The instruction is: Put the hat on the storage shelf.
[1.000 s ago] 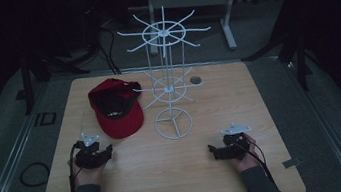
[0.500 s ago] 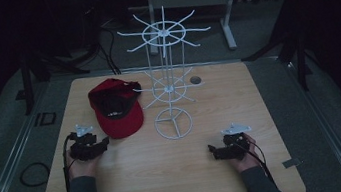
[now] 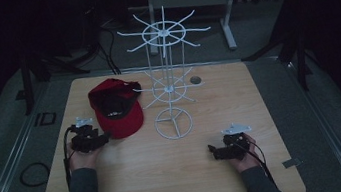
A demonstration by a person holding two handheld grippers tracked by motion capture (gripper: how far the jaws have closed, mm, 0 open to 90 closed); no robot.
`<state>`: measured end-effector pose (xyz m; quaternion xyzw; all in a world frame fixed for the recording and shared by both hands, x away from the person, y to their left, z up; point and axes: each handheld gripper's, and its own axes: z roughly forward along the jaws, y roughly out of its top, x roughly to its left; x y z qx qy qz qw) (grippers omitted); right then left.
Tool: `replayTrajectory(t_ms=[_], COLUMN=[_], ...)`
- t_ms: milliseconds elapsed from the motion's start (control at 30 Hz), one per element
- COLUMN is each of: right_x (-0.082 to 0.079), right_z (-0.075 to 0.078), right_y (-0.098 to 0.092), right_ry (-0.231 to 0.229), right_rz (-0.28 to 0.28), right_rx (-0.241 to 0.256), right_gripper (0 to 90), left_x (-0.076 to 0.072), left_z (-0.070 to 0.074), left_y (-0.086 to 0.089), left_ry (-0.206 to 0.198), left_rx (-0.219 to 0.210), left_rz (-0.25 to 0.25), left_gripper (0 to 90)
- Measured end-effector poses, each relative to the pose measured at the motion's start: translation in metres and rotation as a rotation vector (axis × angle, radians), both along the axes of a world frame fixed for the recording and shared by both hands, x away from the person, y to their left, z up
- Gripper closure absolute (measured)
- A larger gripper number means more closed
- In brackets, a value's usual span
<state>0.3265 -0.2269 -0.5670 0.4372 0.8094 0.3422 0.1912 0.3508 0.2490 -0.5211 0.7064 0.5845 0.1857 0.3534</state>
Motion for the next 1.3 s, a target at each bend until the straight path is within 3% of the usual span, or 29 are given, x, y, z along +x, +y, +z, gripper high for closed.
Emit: replayTrajectory(t_ms=[833, 1133, 1300], right_x=[0.000, 0.000, 0.000], right_z=[0.000, 0.000, 0.000], right_y=[0.000, 0.000, 0.000], right_ry=[0.000, 0.000, 0.000], right_rz=[0.000, 0.000, 0.000], right_rx=[0.000, 0.000, 0.000], right_gripper=[13.6, 13.7, 13.7], left_x=[0.035, 0.043, 0.047], left_z=[-0.015, -0.018, -0.021], left_y=[-0.002, -0.008, -0.011], left_ry=[0.103, 0.134, 0.148], left_rx=[-0.118, -0.143, -0.129], left_rz=[-0.036, -0.087, -0.091], left_gripper=[52.4, 59.2, 57.5])
